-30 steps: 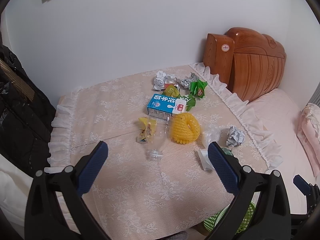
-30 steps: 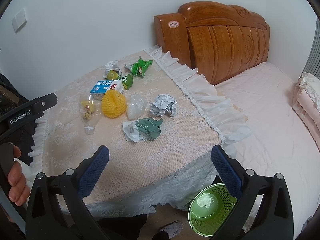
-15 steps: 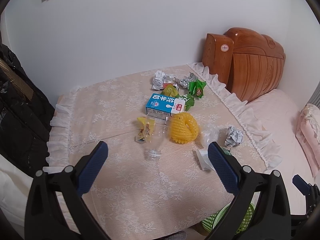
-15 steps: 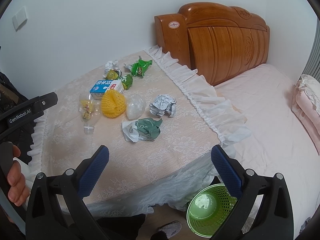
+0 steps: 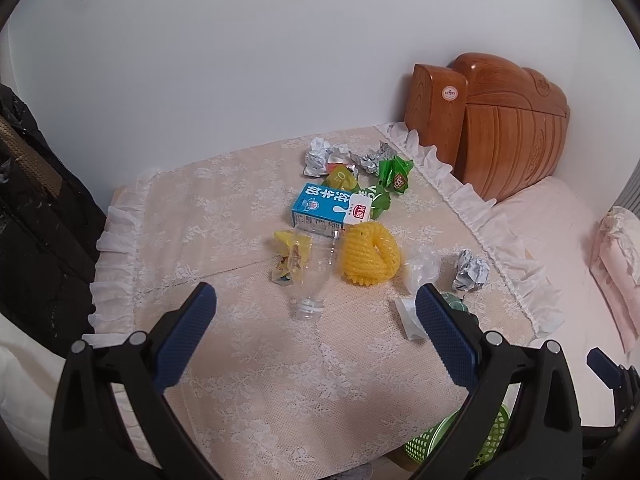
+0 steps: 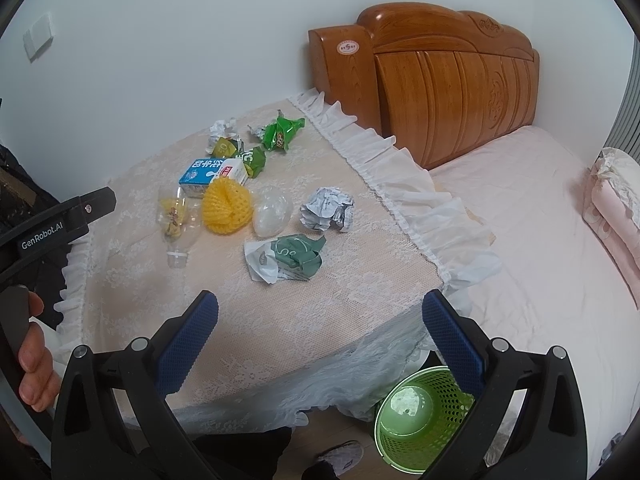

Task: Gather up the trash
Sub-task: 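Grasp the clear plastic bottle with the left tool while the right tool grasps the green-white bag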

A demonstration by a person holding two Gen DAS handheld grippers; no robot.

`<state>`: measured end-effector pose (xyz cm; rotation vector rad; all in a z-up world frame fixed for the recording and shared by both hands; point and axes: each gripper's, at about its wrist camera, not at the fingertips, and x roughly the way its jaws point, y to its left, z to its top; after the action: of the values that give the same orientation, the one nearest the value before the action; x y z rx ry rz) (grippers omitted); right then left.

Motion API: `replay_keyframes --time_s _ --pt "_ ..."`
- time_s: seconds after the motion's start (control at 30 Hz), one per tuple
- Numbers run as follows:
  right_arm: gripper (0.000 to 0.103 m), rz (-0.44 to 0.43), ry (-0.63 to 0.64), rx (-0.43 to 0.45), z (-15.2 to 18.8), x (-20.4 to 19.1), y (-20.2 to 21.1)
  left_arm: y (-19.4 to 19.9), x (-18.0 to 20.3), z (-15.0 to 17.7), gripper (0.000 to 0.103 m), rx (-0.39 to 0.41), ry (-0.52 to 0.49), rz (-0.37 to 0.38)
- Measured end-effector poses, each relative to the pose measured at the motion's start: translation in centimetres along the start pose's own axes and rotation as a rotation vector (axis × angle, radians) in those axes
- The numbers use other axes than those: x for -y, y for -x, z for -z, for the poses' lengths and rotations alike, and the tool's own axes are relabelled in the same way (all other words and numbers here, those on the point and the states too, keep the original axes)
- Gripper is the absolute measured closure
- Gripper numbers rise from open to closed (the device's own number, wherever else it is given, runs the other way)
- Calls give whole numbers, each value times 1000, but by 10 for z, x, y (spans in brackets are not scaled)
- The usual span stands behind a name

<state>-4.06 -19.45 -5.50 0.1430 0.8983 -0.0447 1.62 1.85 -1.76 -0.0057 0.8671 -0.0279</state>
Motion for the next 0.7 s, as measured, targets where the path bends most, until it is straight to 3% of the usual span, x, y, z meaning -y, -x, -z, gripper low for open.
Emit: replay_keyframes --time_s 0.13,0.27,0.43,0.7 --pt "2 0 -7 -20 1 0 -9 -29 -13 5 8 -45 -25 72" --pt "2 7 -18 -44 3 -1 -20 -67 -38 14 8 -117 -9 80" --pt "2 20 -32 -96 8 -4 -39 -97 -64 16 8 -139 23 91" --pt "2 46 -54 -150 11 -9 -58 -138 -30 -2 8 -152 -97 144"
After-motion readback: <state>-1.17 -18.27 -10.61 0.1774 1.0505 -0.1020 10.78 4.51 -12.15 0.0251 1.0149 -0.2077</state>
